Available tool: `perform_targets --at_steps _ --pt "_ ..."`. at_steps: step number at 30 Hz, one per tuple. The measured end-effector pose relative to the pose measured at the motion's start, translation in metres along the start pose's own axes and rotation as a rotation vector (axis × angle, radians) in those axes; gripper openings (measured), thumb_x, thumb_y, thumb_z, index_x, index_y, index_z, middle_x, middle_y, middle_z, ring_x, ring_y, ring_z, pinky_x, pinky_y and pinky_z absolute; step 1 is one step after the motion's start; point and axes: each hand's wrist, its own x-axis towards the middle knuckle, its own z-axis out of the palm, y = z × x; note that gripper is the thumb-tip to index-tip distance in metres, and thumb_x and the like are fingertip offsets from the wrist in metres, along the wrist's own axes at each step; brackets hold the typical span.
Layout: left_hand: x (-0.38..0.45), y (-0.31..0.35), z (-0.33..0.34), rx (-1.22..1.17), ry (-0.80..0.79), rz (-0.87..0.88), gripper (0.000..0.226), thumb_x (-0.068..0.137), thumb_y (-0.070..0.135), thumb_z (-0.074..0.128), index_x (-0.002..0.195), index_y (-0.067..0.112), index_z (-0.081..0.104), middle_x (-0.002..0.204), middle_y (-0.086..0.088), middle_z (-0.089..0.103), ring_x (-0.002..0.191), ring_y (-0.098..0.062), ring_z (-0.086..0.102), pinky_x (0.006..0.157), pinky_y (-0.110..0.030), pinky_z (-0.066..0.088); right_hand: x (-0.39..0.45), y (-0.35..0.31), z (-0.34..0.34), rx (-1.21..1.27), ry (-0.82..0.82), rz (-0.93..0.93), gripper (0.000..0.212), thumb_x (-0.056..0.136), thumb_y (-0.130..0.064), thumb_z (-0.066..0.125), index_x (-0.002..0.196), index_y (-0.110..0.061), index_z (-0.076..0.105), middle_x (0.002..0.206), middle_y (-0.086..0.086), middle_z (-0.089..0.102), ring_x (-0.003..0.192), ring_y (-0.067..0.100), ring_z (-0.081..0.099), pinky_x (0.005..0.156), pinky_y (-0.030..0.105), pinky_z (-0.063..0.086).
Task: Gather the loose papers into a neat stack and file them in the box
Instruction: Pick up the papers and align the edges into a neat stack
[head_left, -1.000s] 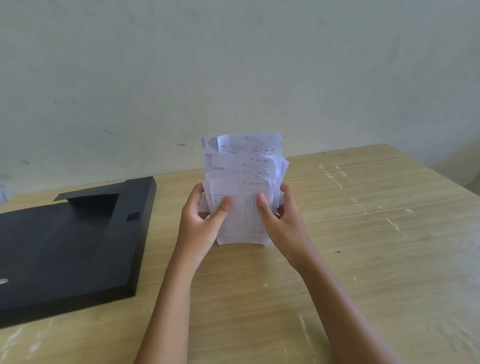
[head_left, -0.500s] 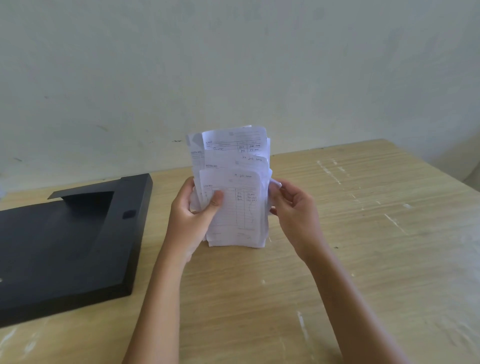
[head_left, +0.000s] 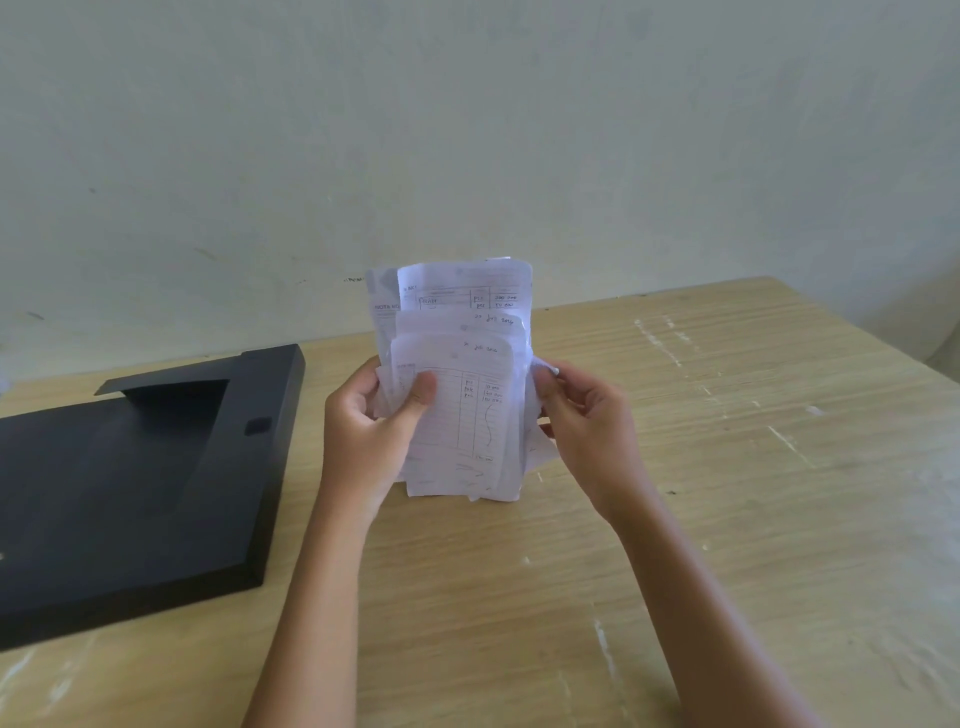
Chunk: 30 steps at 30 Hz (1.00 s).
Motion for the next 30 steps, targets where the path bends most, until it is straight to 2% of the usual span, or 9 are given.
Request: perform_targets --at_steps 4,8,12,14,16,18,23,28,30 --pt "0.001 0.0 -0.001 0.011 -0.031 0.026 0.025 0.094 0.02 0.074 0.113 0.033 0.063 0.104 0.015 0.076 0.096 -0.006 0.073 0.076 -0.025 0.061 -0.002 0.0 0.002 -0.027 -0.024 0.024 0.023 0.102 -0.018 0.056 0.107 -0.025 0.078 0.09 0.007 0.078 0.076 0.013 0.064 0.068 0.046 0.057" --pt "0.002 -0.003 0.004 -0.056 0.064 0.001 0.011 0.096 0.023 0.071 0.102 0.031 0.066 0.098 0.014 0.075 0.09 -0.005 0.072 0.073 -0.026 0.058 -0.004 0.0 0.006 -0.007 -0.064 0.045 0.025 0.103 -0.02 0.053 0.112 -0.021 0.076 0.096 0.015 0.076 0.079 0.021 0.067 0.073 0.06 0.054" --pt "0.0 -0.005 0.011 -0.126 0.133 -0.016 0.02 0.095 0.022 0.073 0.113 0.026 0.065 0.108 0.005 0.076 0.099 -0.013 0.073 0.082 -0.035 0.062 -0.007 -0.001 0.011 0.057 -0.001 0.092 0.023 0.103 -0.025 0.054 0.111 -0.025 0.075 0.092 0.007 0.079 0.083 0.021 0.073 0.076 0.047 0.059" --pt "-0.004 -0.006 0.016 -0.149 0.141 -0.015 0.027 0.094 0.023 0.074 0.117 0.031 0.063 0.108 0.004 0.077 0.099 -0.012 0.074 0.08 -0.031 0.062 -0.008 -0.001 0.014 0.102 0.064 0.104 0.021 0.102 -0.024 0.054 0.106 -0.025 0.076 0.089 0.007 0.079 0.076 0.014 0.069 0.071 0.033 0.056" --pt "-0.007 -0.006 0.019 -0.148 0.115 -0.042 0.033 0.092 0.028 0.075 0.119 0.039 0.06 0.107 0.007 0.078 0.096 -0.008 0.075 0.075 -0.024 0.061 -0.008 0.002 0.016 0.124 0.138 0.119 0.021 0.103 -0.025 0.053 0.101 -0.025 0.074 0.088 0.006 0.079 0.071 0.013 0.062 0.067 0.027 0.05" --pt "-0.008 -0.005 0.02 -0.106 0.053 -0.06 0.03 0.091 0.031 0.076 0.118 0.033 0.064 0.108 0.008 0.078 0.098 -0.009 0.075 0.073 -0.022 0.06 -0.008 0.003 0.017 0.136 0.185 0.143 0.022 0.104 -0.026 0.051 0.095 -0.028 0.071 0.084 0.0 0.078 0.068 0.012 0.06 0.061 0.023 0.049" --pt "-0.005 -0.004 0.018 -0.085 0.013 -0.053 0.016 0.094 0.025 0.073 0.108 0.025 0.066 0.1 0.009 0.079 0.092 -0.009 0.076 0.075 -0.026 0.062 -0.003 0.004 0.009 0.1 0.087 0.159 0.034 0.104 -0.04 0.044 0.098 -0.015 0.066 0.086 0.004 0.074 0.071 0.013 0.062 0.065 0.029 0.05" --pt "-0.004 -0.007 0.025 -0.266 0.116 -0.111 0.025 0.096 0.018 0.071 0.121 0.018 0.066 0.109 0.003 0.078 0.101 -0.014 0.075 0.079 -0.027 0.061 -0.001 0.009 0.003 -0.052 -0.062 0.172 0.048 0.107 -0.043 0.029 0.105 -0.008 0.06 0.08 0.002 0.064 0.07 0.015 0.06 0.067 0.034 0.05" --pt "-0.005 -0.008 0.028 -0.252 0.103 -0.108 0.024 0.097 0.018 0.07 0.12 0.017 0.067 0.108 0.004 0.078 0.1 -0.012 0.075 0.08 -0.027 0.06 -0.003 0.008 0.005 -0.058 -0.129 0.204 0.054 0.107 -0.045 0.021 0.11 -0.013 0.065 0.088 0.004 0.072 0.076 0.018 0.07 0.068 0.032 0.058"
